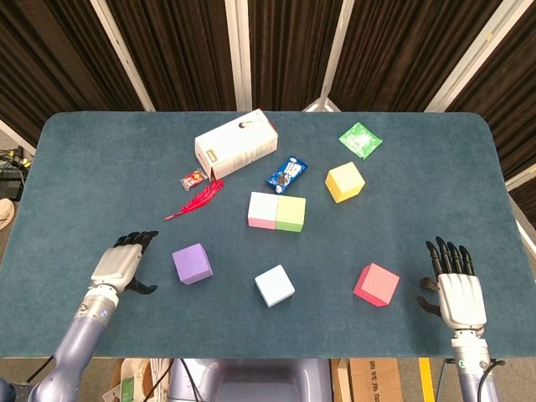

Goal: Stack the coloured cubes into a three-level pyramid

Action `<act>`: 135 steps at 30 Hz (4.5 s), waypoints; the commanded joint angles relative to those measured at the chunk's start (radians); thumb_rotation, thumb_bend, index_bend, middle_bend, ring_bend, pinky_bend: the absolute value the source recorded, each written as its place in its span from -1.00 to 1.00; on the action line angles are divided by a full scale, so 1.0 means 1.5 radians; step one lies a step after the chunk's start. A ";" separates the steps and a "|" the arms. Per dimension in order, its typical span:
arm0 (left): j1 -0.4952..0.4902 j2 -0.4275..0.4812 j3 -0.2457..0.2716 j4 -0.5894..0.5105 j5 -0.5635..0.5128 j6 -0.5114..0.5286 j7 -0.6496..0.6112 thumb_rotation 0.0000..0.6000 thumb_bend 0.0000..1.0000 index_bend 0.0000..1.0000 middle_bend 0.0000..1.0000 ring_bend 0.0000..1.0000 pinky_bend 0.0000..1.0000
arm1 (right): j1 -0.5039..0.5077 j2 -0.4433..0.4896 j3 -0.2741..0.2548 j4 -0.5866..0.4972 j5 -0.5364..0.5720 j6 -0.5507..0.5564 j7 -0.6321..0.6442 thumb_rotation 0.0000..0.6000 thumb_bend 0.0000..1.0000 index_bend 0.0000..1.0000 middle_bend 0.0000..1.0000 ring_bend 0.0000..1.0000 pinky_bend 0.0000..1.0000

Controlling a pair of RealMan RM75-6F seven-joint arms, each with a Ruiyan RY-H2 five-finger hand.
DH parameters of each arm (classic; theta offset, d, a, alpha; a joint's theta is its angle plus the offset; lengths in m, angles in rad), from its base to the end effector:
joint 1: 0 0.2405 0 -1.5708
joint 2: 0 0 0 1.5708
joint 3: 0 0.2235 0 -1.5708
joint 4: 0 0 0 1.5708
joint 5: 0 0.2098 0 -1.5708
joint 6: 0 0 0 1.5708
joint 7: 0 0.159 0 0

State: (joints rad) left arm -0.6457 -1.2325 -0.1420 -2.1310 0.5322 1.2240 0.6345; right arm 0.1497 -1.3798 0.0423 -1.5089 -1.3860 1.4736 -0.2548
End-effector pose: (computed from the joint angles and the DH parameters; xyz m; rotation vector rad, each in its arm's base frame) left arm -0.1487 0.2578 0.0418 -1.5764 -1.3553 -0.5972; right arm -0.2747 -0.2081 0.0788 1.3865 -0.8697 0.8004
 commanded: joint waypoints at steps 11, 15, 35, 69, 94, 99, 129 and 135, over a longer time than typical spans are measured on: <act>-0.024 -0.043 -0.003 0.017 -0.006 0.033 0.007 1.00 -0.52 -0.81 -0.81 -1.00 -1.00 | -0.005 0.000 0.008 0.000 -0.003 -0.008 0.000 1.00 -0.80 -1.00 -1.00 -1.00 -1.00; -0.028 -0.055 -0.003 0.024 -0.008 0.039 0.006 1.00 -0.52 -0.81 -0.81 -1.00 -1.00 | -0.006 0.002 0.010 -0.002 -0.005 -0.008 0.001 1.00 -0.80 -1.00 -1.00 -1.00 -1.00; -0.038 -0.151 0.003 0.058 -0.010 0.091 0.028 1.00 -0.52 -0.80 -0.71 -1.00 -1.00 | -0.012 0.013 0.021 -0.005 -0.003 -0.015 0.021 1.00 -0.80 -1.00 -1.00 -1.00 -1.00; -0.039 -0.222 -0.023 0.115 -0.003 0.123 0.056 1.00 -0.25 -0.52 -0.47 -1.00 -1.00 | -0.013 0.012 0.030 -0.001 0.005 -0.032 0.032 1.00 -0.80 -1.00 -1.00 -1.00 -1.00; -0.041 0.013 -0.031 0.150 0.125 -0.128 -0.064 1.00 -0.05 -0.43 -0.42 -1.00 -1.00 | -0.015 0.004 0.033 -0.006 0.005 -0.031 0.020 1.00 -0.80 -1.00 -1.00 -1.00 -1.00; -0.051 0.025 -0.038 0.209 0.191 -0.197 -0.135 1.00 -0.04 -0.42 -0.43 -1.00 -1.00 | -0.014 -0.003 0.034 -0.001 0.010 -0.033 0.011 1.00 -0.80 -1.00 -1.00 -1.00 -1.00; -0.199 -0.101 -0.081 0.434 0.041 -0.248 -0.129 1.00 -0.14 -0.45 -0.49 -1.00 -1.00 | -0.009 0.020 0.033 0.018 -0.019 -0.028 0.024 1.00 -0.80 -1.00 -1.00 -1.00 -1.00; -0.218 -0.128 -0.083 0.453 0.008 -0.242 -0.118 1.00 -0.15 -0.45 -0.49 -1.00 -1.00 | -0.009 0.017 0.032 0.021 -0.025 -0.024 0.025 1.00 -0.80 -1.00 -1.00 -1.00 -1.00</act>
State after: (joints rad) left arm -0.9682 -1.4195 -0.2651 -1.4542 0.5509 0.8589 0.4531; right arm 0.1361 -1.3546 0.0904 -1.4770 -1.4228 1.4379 -0.2168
